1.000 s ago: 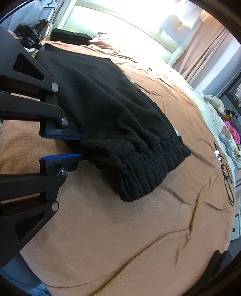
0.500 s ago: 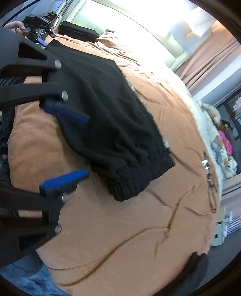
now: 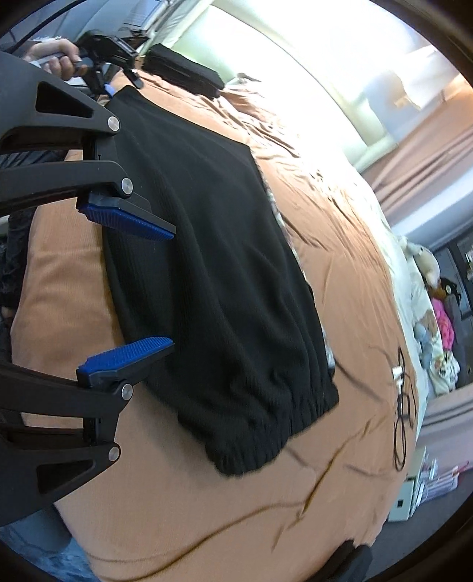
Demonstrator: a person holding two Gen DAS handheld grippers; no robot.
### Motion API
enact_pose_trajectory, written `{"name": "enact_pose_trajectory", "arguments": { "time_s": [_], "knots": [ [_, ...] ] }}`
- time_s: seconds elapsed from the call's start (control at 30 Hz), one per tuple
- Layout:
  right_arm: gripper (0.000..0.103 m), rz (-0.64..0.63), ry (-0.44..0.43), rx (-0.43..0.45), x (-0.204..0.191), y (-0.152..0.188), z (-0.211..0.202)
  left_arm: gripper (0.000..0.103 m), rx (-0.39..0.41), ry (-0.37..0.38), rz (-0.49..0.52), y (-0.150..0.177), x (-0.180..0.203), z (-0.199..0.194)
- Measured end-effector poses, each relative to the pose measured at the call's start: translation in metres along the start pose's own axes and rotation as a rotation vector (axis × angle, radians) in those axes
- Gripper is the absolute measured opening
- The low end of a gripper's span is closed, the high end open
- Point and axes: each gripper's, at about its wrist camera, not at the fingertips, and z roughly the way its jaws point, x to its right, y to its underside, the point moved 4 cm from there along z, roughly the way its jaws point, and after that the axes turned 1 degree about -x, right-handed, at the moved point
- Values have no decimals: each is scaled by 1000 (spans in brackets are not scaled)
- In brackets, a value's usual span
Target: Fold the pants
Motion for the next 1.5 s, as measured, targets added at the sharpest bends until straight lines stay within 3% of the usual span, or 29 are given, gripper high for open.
{"name": "enact_pose_trajectory", "arguments": {
  "time_s": [0.2,0.3,0.33,0.43,0.47,0.63,0.9,1.1,1.5],
  "knots": [
    [54,-64,-16,-25,-29,-4,23,63,8,14,4,7,0,-2],
    [51,-98,-22,-46,-45,-5,39,48,-4,10,17,12,1,2],
    [45,-115,-24,-56,-53,-6,44,40,-15,6,31,12,2,5],
    [42,-158,-30,-70,-71,-9,57,14,-29,-5,31,10,-4,9],
    [41,-175,-32,-73,-79,-10,61,11,-33,-4,20,10,-7,9],
    [38,-215,-27,-95,-97,-10,81,9,-19,7,49,11,-1,2],
    [30,-307,20,-224,-119,19,123,9,-3,38,26,10,3,-2],
    [30,-330,25,-263,-124,19,124,9,3,18,18,8,4,1],
    [28,-307,37,-248,-119,-7,137,9,9,-8,-2,6,4,4]
  ]
}}
